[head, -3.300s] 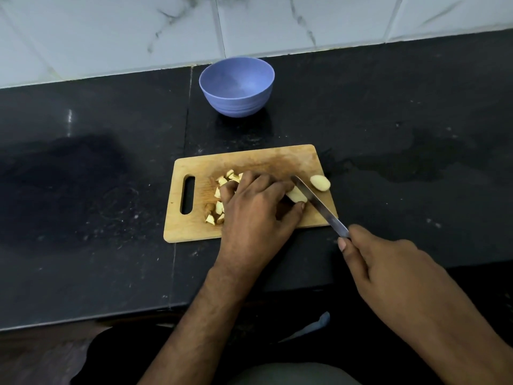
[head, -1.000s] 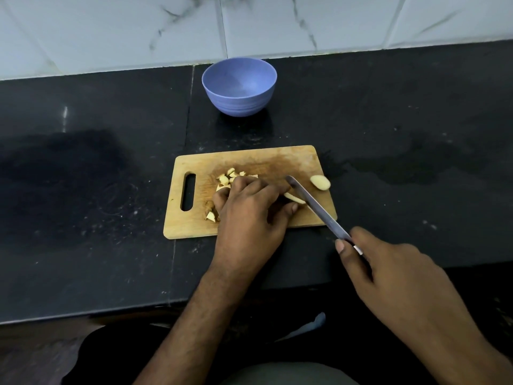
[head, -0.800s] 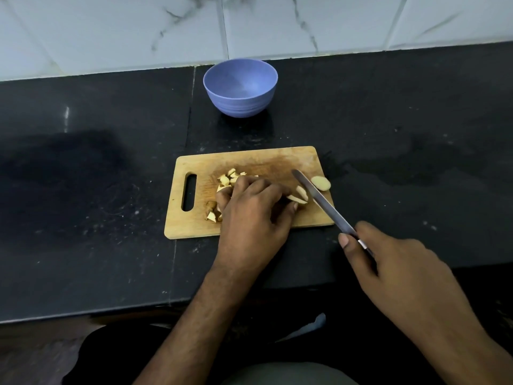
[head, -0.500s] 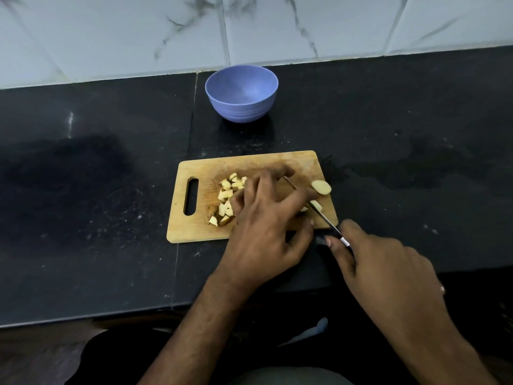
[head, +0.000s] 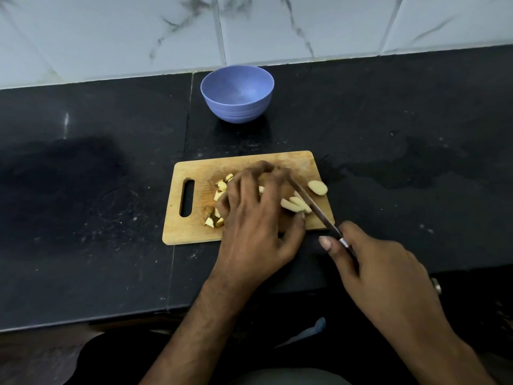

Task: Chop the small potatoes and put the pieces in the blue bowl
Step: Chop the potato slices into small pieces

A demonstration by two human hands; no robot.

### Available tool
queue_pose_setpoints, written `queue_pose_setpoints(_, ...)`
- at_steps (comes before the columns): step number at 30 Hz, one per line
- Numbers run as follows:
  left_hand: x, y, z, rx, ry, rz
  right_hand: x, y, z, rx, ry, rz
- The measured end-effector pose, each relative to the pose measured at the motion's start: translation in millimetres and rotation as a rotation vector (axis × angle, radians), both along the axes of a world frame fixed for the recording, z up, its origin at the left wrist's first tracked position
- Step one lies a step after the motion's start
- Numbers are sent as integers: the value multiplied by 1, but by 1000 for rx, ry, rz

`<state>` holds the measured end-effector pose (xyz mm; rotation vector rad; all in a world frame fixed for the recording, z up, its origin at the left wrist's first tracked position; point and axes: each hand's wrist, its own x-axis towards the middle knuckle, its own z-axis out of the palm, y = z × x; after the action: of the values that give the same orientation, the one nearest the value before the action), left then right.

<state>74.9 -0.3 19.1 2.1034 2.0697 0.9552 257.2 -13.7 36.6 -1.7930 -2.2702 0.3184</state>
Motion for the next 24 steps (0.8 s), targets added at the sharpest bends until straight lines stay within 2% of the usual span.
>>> queue_pose_setpoints(3, -2, 1, -3, 5, -88, 102, 7, 3, 2, -20, 91, -5)
queue_pose_setpoints(6, 3, 5, -5, -67, 4, 100, 10, 6, 2, -31, 117, 6)
queue_pose_setpoints(8, 6, 8, -5, -74, 20, 76, 10, 7, 1, -34, 100, 14)
queue_pose_setpoints(17, -5, 1, -4, -99, -132, 22, 2, -2, 5, -89, 32, 64)
queue_pose_setpoints(24, -8, 0, -6, -30, -161, 63, -11, -20, 10, -139, 0, 47)
